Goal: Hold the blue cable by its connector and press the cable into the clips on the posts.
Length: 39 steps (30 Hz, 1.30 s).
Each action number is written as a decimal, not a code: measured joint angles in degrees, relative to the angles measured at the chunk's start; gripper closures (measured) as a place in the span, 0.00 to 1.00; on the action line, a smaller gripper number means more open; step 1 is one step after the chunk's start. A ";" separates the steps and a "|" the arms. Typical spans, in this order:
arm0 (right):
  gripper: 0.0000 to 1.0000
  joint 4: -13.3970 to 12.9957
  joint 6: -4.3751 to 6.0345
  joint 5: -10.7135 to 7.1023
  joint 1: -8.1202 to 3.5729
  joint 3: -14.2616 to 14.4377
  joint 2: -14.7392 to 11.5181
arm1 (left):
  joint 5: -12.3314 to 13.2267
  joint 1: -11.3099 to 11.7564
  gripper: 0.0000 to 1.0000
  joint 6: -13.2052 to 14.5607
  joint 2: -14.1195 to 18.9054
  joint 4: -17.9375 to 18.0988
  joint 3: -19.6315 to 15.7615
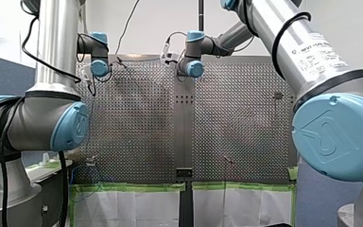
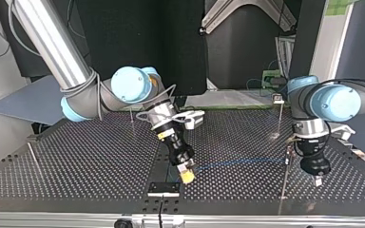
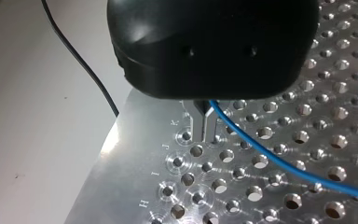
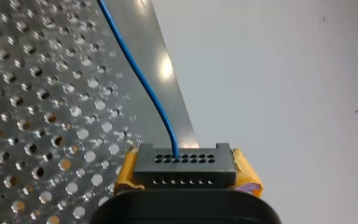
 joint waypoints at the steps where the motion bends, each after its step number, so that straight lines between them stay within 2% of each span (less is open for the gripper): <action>1: 1.00 0.31 0.08 -0.04 -0.17 -0.43 0.30 | 0.02 0.02 1.00 -0.11 0.00 -0.08 0.05; 9: 1.00 2.37 0.01 -0.77 -0.56 -1.75 1.69 | 0.76 0.05 1.00 -2.10 -0.02 -0.41 0.10; 11: 1.00 2.70 -0.07 -0.83 -0.53 -1.77 1.73 | 0.76 0.05 0.83 -2.62 -0.03 -0.53 0.06; 12: 1.00 2.83 -0.11 -0.85 -0.49 -1.77 1.74 | 0.74 0.06 0.83 -2.87 -0.03 -0.61 0.04; 13: 1.00 3.02 -0.17 -0.88 -0.42 -1.77 1.74 | 0.73 0.06 0.78 -3.16 -0.02 -0.72 0.01; 14: 1.00 3.14 -0.21 -0.90 -0.36 -1.77 1.75 | 0.69 0.06 0.55 -3.59 -0.03 -0.87 0.00; 15: 1.00 3.23 -0.23 -0.91 -0.31 -1.77 1.75 | 0.67 0.05 0.55 -3.87 -0.02 -0.99 -0.01; 17: 1.00 3.37 -0.27 -0.93 -0.23 -1.77 1.76 | 0.43 0.05 0.39 -4.30 0.01 -1.46 -0.01; 21: 1.00 3.63 -0.36 -0.98 -0.14 -1.80 1.76 | -1.04 0.09 0.39 -4.97 0.00 -3.13 -0.02; 23: 1.00 4.15 -0.41 -1.01 -0.12 -1.80 1.76 | -1.75 0.07 0.18 -4.98 -0.01 -3.94 -0.03; 24: 1.00 4.38 -0.43 -1.01 -0.13 -1.79 1.76 | -1.76 0.04 0.18 -4.78 0.00 -4.09 -0.03; 25: 1.00 4.63 -0.47 -1.02 -0.15 -1.80 1.76 | -1.64 0.02 0.00 -4.50 0.01 -4.25 -0.03; 29: 1.00 5.01 -0.61 -1.05 -0.20 -1.79 1.78 | -0.89 -0.08 0.00 -2.78 0.04 -5.64 -0.03; 36: 1.00 5.02 -0.67 -1.27 -0.39 -1.80 1.78 | -2.70 -0.95 0.00 -0.06 0.31 -8.85 -0.20; 39: 1.00 5.01 -0.75 -1.29 -0.52 -1.80 1.77 | -2.73 -1.36 0.00 0.59 0.98 -10.45 -0.81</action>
